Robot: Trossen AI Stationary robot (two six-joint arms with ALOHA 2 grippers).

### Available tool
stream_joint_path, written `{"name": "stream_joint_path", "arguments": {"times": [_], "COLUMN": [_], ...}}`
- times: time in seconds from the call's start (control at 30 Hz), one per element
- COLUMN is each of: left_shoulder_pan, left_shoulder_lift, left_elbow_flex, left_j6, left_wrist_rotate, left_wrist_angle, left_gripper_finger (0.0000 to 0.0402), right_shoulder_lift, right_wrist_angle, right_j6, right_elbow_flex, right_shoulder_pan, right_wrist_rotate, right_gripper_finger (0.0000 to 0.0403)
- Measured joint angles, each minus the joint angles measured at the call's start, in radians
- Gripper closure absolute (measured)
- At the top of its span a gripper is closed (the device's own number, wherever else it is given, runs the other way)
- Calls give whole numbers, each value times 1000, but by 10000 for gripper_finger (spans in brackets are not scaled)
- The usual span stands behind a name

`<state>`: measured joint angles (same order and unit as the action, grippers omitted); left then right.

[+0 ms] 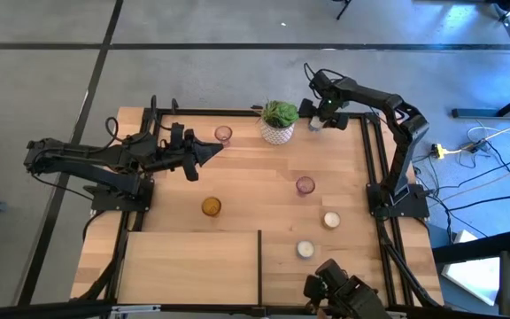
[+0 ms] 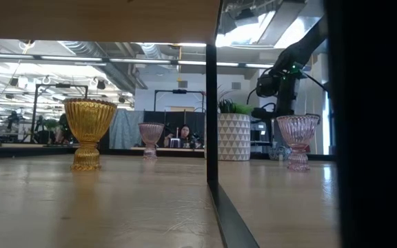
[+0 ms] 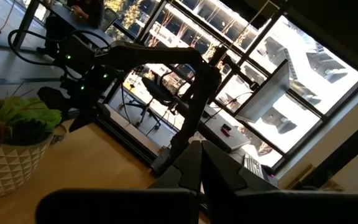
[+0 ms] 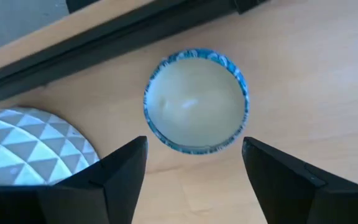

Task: Pick & Place candle stick holders
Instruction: Put the top blue scented candle on the shelf

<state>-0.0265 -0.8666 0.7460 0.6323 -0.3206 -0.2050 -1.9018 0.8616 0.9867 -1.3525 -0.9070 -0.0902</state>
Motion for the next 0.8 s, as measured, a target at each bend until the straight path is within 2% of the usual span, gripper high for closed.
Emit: {"name": "stream_joint_path", "arguments": {"times": [0.53,0.67,0.8], "left_shoulder_pan": [0,0,0], "left_shoulder_lift": [0,0,0], "left_elbow_flex": [0,0,0], "left_j6": [1,1,1], "left_wrist_rotate": [32,34,34], "left_wrist_angle": [0,0,0], "left_gripper_finger": [398,398,398], "right_shoulder_lift": [0,0,0], "right_wrist_angle": [-26,-28,-28], "right_j6": [-3,-3,-3], "right_elbow_flex": [0,0,0], "right_shoulder_pan": [6,6,6], "right_wrist_rotate": [-41,-40,-29], "right_gripper_finger": [132,114,78]}}
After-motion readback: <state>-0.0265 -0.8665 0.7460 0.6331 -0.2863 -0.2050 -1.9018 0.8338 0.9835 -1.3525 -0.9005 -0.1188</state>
